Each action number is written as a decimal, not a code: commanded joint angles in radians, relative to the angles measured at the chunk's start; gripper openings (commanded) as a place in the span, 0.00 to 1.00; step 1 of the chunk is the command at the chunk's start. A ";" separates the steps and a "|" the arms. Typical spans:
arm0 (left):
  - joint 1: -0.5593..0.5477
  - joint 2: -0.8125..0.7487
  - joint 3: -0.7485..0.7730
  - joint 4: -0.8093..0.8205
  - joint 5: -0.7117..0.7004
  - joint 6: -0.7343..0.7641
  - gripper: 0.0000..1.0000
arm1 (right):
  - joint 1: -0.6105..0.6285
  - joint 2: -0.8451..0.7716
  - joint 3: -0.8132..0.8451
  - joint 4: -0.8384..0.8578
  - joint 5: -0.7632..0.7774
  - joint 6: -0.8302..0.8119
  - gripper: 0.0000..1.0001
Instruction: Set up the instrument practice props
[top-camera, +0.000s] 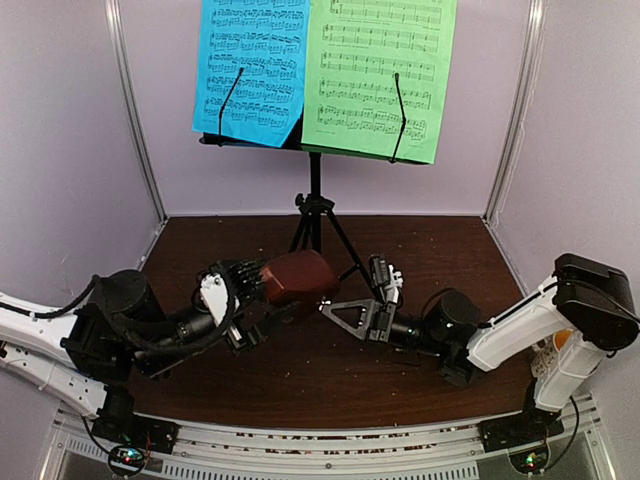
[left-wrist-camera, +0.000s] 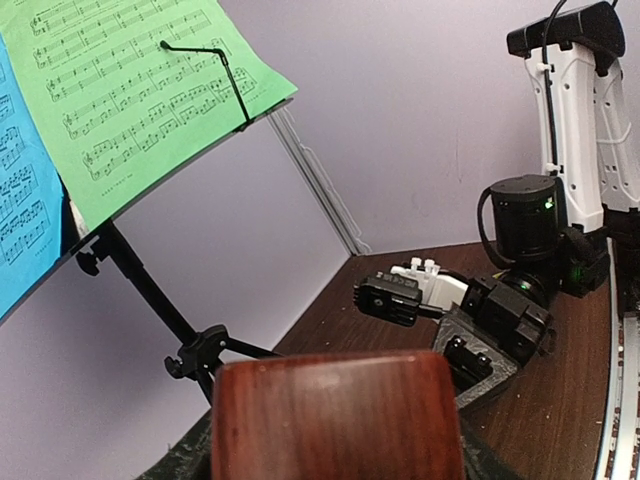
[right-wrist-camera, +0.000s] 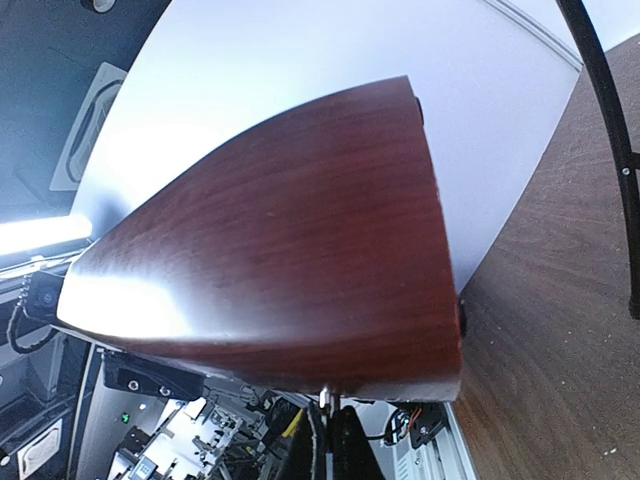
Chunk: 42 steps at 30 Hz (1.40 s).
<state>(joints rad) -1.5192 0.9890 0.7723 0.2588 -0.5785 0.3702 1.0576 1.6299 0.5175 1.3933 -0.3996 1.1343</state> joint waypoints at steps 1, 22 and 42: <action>-0.016 -0.051 0.003 0.116 0.043 0.011 0.16 | -0.040 0.033 -0.007 0.184 0.087 0.103 0.00; 0.219 0.060 0.009 0.085 0.118 -0.451 0.11 | 0.035 -0.346 -0.161 -0.572 0.240 -0.359 0.56; 0.394 0.454 0.031 0.211 0.629 -0.560 0.19 | 0.028 -0.674 -0.108 -1.012 0.401 -0.546 0.78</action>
<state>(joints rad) -1.1252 1.4143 0.7704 0.2760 -0.0586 -0.2005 1.0885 0.9802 0.3710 0.4538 -0.0353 0.6277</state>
